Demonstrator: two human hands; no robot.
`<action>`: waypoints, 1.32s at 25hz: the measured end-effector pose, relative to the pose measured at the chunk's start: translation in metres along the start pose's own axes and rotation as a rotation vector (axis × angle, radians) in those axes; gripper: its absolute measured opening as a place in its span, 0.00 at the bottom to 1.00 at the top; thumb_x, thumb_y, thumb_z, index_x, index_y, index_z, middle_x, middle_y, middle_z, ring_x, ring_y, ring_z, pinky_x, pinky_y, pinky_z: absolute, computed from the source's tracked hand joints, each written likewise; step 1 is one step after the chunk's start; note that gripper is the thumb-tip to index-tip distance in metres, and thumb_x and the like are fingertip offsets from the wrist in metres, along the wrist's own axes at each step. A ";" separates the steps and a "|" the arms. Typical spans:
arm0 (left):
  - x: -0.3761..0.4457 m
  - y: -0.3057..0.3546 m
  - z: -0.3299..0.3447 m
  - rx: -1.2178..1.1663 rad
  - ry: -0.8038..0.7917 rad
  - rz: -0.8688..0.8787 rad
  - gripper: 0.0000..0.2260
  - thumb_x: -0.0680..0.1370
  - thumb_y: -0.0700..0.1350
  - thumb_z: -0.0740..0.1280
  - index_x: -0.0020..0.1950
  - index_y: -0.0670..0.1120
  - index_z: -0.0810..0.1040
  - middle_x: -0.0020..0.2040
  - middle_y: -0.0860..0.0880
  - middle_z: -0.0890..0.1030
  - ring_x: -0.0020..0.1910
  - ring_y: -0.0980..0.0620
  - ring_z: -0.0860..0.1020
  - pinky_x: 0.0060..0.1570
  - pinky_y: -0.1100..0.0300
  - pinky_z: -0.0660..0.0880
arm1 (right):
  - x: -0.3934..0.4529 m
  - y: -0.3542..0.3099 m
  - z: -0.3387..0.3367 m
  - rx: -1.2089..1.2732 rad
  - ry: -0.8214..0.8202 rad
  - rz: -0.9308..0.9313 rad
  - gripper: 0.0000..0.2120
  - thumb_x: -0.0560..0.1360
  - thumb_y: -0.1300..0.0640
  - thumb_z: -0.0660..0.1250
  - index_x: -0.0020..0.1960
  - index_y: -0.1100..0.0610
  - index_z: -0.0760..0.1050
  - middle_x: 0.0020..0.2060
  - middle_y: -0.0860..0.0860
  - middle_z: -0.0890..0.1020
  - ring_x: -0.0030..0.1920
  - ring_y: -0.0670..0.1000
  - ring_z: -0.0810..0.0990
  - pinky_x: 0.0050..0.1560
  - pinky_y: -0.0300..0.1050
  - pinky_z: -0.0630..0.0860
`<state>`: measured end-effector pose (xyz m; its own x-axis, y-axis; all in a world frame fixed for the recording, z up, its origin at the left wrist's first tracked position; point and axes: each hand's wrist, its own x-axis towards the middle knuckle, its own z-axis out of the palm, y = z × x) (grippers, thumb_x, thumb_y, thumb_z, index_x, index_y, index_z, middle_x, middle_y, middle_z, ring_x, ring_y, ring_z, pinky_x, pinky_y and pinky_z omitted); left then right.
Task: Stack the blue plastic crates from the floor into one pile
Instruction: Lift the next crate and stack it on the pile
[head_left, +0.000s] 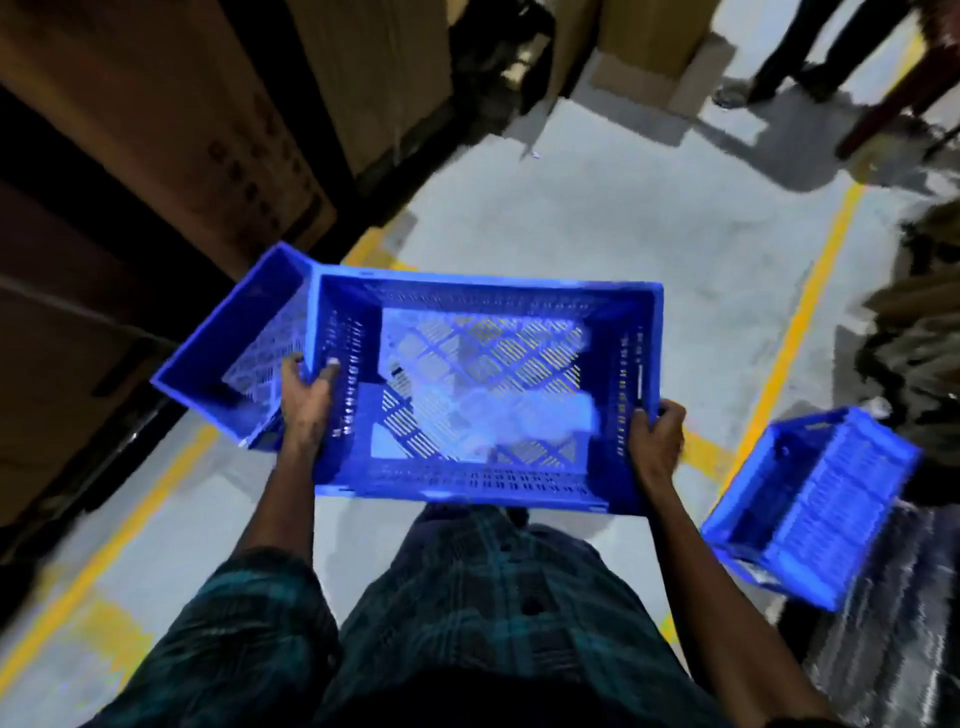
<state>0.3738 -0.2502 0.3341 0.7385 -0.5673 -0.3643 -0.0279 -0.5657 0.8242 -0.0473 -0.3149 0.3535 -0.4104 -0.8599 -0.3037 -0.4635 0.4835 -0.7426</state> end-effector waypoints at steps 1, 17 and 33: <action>-0.005 -0.002 -0.016 -0.051 0.059 -0.009 0.18 0.73 0.51 0.71 0.60 0.50 0.72 0.52 0.46 0.79 0.47 0.46 0.78 0.53 0.50 0.76 | -0.003 -0.010 0.009 -0.010 -0.040 -0.050 0.25 0.70 0.50 0.56 0.61 0.66 0.68 0.54 0.67 0.79 0.53 0.64 0.78 0.49 0.52 0.70; 0.013 -0.112 -0.217 -0.430 0.543 -0.425 0.19 0.66 0.65 0.68 0.53 0.63 0.69 0.50 0.50 0.82 0.52 0.41 0.81 0.61 0.41 0.75 | -0.079 -0.162 0.231 -0.281 -0.360 -0.393 0.14 0.78 0.53 0.59 0.60 0.59 0.67 0.55 0.63 0.80 0.54 0.65 0.79 0.54 0.54 0.72; 0.126 -0.133 -0.276 -0.701 0.613 -0.675 0.16 0.68 0.49 0.73 0.52 0.57 0.74 0.47 0.47 0.83 0.48 0.41 0.83 0.54 0.41 0.80 | -0.079 -0.286 0.446 -0.488 -0.699 -0.370 0.21 0.60 0.49 0.65 0.43 0.65 0.78 0.31 0.56 0.79 0.32 0.54 0.78 0.35 0.49 0.75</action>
<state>0.6565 -0.0809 0.2985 0.6692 0.2201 -0.7098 0.7373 -0.0771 0.6712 0.4679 -0.4583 0.3242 0.3230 -0.7996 -0.5063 -0.8147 0.0374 -0.5787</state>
